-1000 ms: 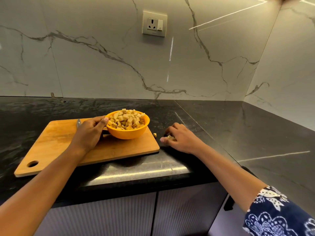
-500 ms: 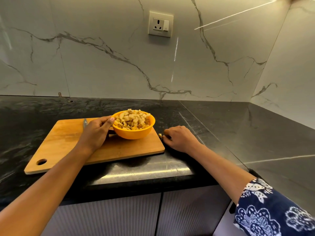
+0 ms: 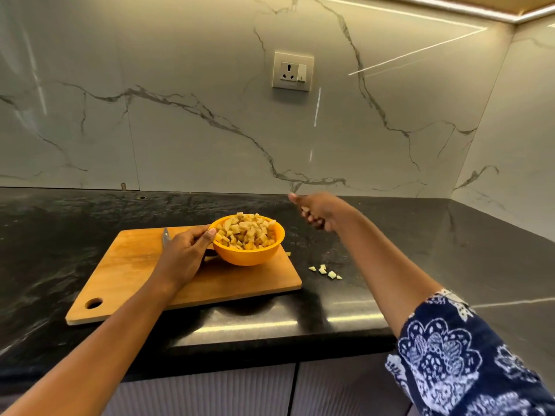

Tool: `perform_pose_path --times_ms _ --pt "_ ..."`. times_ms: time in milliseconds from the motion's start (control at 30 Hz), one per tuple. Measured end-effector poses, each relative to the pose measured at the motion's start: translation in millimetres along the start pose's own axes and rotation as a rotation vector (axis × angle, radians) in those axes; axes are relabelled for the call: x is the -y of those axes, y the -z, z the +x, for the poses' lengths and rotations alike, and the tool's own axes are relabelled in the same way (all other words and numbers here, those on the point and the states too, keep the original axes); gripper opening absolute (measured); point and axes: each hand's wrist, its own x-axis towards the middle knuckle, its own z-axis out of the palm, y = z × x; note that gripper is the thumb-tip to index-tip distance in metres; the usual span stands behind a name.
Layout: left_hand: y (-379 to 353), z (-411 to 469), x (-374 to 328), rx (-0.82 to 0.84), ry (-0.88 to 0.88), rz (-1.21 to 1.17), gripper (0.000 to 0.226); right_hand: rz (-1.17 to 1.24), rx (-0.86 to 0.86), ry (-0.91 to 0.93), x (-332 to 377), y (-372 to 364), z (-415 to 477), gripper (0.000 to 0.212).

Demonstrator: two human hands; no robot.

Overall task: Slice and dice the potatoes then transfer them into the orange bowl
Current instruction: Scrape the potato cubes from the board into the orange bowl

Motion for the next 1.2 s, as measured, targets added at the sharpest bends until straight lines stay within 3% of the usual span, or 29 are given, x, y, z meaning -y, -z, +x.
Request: perform_pose_path --times_ms 100,267,367,533,633,767,900,1133,1200 --pt "0.2 -1.0 -1.4 0.002 0.021 -0.036 0.039 0.047 0.149 0.031 42.1 -29.4 -3.5 0.037" --pt "0.2 -1.8 -2.0 0.02 0.033 -0.106 0.035 -0.174 0.305 0.105 56.8 -55.0 -8.4 0.036" --pt "-0.2 -1.7 -1.5 0.014 0.035 -0.094 0.036 -0.212 0.241 0.223 49.6 -50.0 -11.2 0.022" --pt "-0.1 -0.4 0.7 0.014 0.022 -0.079 0.036 -0.272 -0.039 0.618 18.4 -43.1 -12.3 0.015" --pt "0.5 0.9 3.3 -0.004 0.017 -0.046 0.037 -0.333 -0.094 0.491 -14.3 -20.7 -4.7 0.025" --pt "-1.5 1.6 4.5 -0.004 0.023 -0.042 0.039 -0.795 0.091 0.365 -58.9 -18.2 -2.9 0.027" --pt "-1.4 0.4 2.9 -0.014 0.021 -0.033 0.04 -0.795 0.061 0.422 -65.2 -28.6 -4.7 0.022" --pt "-0.7 -0.2 1.9 -0.01 0.018 -0.007 0.04 -0.807 0.121 0.322 -57.4 -21.2 0.5 0.018" --pt "0.4 -0.6 2.6 -0.007 0.015 -0.015 0.04 -0.596 0.055 0.319 -57.4 -10.0 2.7 0.01"
